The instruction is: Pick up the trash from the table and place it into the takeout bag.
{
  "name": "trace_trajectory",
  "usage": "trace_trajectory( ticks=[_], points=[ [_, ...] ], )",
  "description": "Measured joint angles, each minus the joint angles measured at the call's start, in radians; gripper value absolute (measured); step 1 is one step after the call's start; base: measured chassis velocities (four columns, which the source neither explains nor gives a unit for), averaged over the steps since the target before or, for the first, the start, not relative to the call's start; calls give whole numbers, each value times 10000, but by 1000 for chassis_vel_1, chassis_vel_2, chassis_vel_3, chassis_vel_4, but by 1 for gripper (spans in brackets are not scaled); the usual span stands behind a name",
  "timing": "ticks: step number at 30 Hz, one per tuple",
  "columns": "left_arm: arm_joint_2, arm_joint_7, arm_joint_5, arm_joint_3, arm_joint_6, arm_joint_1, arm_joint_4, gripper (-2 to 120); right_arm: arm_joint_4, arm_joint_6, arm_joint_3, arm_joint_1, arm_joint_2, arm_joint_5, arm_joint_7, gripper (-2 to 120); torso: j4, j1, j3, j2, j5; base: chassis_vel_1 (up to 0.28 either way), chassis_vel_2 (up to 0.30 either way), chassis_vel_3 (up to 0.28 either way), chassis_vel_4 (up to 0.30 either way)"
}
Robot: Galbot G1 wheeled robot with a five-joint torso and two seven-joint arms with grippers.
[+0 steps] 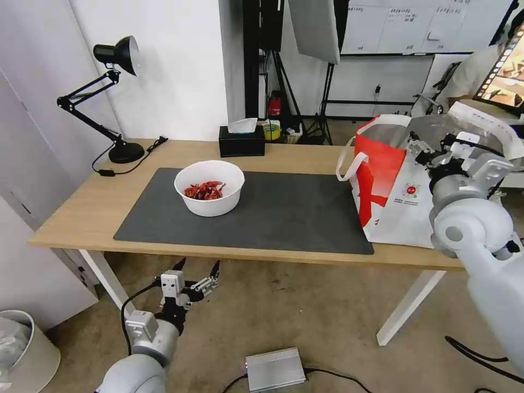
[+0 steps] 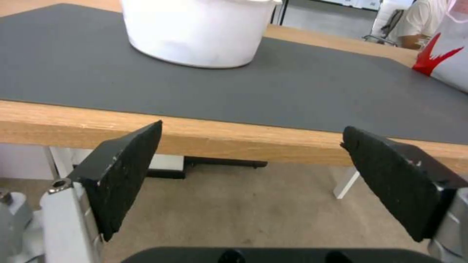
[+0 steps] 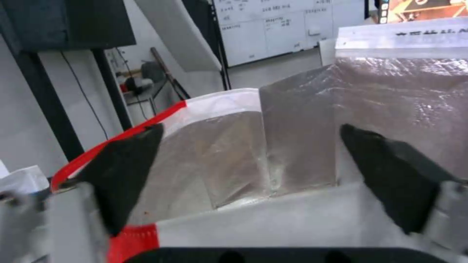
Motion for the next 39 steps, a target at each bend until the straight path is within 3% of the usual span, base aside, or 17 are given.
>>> trace_trajectory(
  ticks=[12, 17, 22, 26, 31, 39],
  points=[
    [22, -2, -10, -34, 0, 0, -45, 100, 8, 343, -9, -38, 49, -498, -460, 100, 0, 0, 0, 0, 0, 0, 0, 0, 0],
    [-12, -11, -8, -33, 0, 17, -81, 100, -29, 1752, 46, -115, 7, -1422, -1737, 100, 0, 0, 0, 0, 0, 0, 0, 0, 0],
    [-33, -32, -16, -86, 0, 0, -147, 100, 303, 3333, 105, -334, -116, -1151, -3648, 100, 0, 0, 0, 0, 0, 0, 0, 0, 0],
    [-6, -44, -29, -135, 0, 18, -209, 100, 695, 3869, 149, -752, -266, -857, -4846, 100, 1, 0, -1, 0, -1, 0, 0, 0, 0],
    [-44, -46, -17, -191, -5, 61, -233, 100, 1227, 3877, 162, -1730, -487, -942, -5888, 100, 0, 0, -1, 0, 0, 0, 0, 0, 0],
    [1, -43, -38, -272, -26, 43, -194, 100, 1860, 3462, -105, -3898, -604, -1881, -6354, 100, 0, 0, -1, 1, 0, 0, 0, 0, 0]
  ],
)
